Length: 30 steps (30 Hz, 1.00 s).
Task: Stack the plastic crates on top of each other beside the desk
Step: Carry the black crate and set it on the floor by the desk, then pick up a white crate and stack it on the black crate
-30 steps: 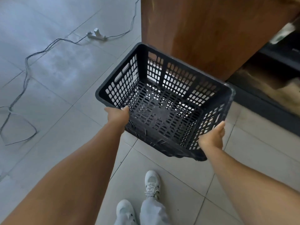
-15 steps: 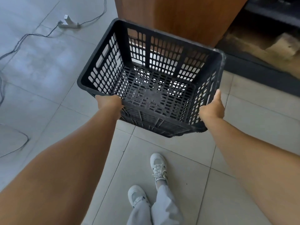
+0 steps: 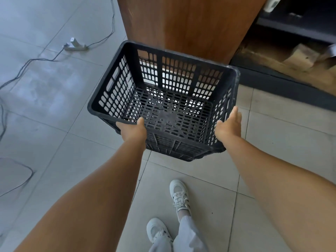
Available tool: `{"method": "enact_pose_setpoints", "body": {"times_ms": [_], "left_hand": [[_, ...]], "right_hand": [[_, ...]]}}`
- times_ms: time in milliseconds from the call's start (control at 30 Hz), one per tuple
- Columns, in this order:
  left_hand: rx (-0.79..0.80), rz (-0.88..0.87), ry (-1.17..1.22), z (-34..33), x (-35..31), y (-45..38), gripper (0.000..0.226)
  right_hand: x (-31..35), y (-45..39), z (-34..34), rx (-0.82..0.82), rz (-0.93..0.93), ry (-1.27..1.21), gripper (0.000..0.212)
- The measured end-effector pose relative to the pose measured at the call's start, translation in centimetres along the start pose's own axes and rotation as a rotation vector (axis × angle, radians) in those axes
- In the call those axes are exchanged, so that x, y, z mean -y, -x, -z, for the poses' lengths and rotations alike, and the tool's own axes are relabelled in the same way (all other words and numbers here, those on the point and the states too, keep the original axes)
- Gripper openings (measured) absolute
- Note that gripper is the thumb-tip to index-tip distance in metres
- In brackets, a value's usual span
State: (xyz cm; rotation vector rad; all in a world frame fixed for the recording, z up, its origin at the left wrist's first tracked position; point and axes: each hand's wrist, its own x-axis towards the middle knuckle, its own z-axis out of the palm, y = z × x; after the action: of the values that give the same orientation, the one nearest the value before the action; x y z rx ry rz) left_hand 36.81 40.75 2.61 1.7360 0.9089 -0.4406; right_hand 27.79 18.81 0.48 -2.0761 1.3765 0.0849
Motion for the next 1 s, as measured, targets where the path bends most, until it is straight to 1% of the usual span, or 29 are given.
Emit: {"method": "enact_pose_setpoints", "body": {"times_ms": [67,167,267,367,533,733,1000], "left_hand": [[0.011,-0.098,-0.043,-0.4,-0.1,2.5,0.085],[0.050,-0.215,-0.099,-1.1,-0.7,6.0,0.080],[0.165,-0.340,-0.142,-1.9,-1.0,10.3,0.068],[0.282,-0.401,-0.190,-3.1,-1.2,14.4,0.057],[0.443,-0.511,-0.331,-6.2,-1.0,22.5,0.051],[0.609,-0.596,-0.455,-13.3,1.2,31.9,0.053],[0.755,-0.668,-0.580,-25.5,6.5,46.6,0.054]], "right_hand": [[0.4,1.5,0.8,-0.017,0.033,-0.046,0.071],[0.6,3.7,2.9,-0.007,0.036,-0.153,0.063],[0.1,5.9,5.7,0.024,0.031,-0.208,0.058],[-1.0,7.6,8.6,0.024,0.066,-0.276,0.055],[-4.2,8.4,15.0,-0.010,0.014,-0.362,0.053],[-11.4,6.5,24.3,-0.092,-0.047,-0.440,0.053],[-24.7,1.9,37.1,-0.168,-0.123,-0.482,0.052]]}}
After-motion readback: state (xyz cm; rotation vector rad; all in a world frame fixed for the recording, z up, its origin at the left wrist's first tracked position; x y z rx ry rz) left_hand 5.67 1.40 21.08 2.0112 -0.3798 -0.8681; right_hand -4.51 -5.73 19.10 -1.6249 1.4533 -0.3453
